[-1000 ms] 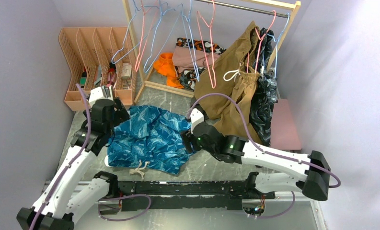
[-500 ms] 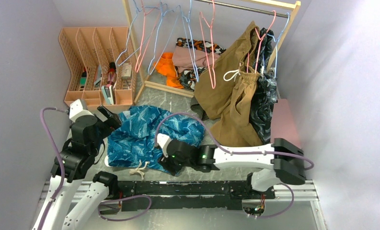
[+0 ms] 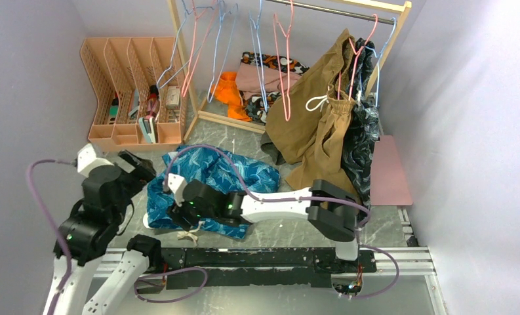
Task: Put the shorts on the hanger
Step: Adjust the shorts at the center of the board.
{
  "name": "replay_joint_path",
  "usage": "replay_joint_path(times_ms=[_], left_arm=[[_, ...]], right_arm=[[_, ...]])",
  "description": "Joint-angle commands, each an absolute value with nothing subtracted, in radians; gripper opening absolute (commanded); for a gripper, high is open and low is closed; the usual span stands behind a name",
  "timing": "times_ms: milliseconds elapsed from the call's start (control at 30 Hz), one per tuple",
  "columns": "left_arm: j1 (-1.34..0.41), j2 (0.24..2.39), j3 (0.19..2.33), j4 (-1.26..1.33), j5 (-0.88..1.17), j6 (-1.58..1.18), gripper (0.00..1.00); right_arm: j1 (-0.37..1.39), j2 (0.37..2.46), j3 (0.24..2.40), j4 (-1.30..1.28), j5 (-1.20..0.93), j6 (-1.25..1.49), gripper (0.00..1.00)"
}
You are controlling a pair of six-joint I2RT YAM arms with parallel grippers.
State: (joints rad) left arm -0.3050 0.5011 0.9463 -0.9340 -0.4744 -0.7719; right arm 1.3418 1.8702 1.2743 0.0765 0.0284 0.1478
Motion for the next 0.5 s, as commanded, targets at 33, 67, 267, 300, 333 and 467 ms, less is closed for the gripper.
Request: replay_joint_path(times_ms=[33, 67, 267, 300, 333, 467], left_arm=[[-0.307, 0.444, 1.070, -1.001, -0.548, -0.788, 0.98], [-0.307, 0.437, 1.092, -1.012, -0.556, -0.788, 0.98], [-0.307, 0.419, 1.172, -1.042, -0.580, -0.787, 0.97], [-0.307, 0.417, 1.183, -1.045, -0.582, -0.784, 0.97], [-0.307, 0.416, 1.194, -1.047, -0.584, -0.780, 0.97], [-0.307, 0.410, 1.212, -1.057, -0.595, -0.769, 0.97]], right_arm=[[1.334, 2.009, 1.416, 0.134, -0.074, 0.133, 0.59], [1.334, 2.027, 1.431, 0.138, -0.083, 0.136, 0.59], [1.333, 2.131, 1.518, 0.130, -0.111, 0.131, 0.60], [1.333, 2.145, 1.531, 0.124, -0.106, 0.127, 0.61], [1.333, 2.158, 1.542, 0.117, -0.093, 0.126, 0.61], [1.332, 2.203, 1.581, 0.093, -0.008, 0.129, 0.61]])
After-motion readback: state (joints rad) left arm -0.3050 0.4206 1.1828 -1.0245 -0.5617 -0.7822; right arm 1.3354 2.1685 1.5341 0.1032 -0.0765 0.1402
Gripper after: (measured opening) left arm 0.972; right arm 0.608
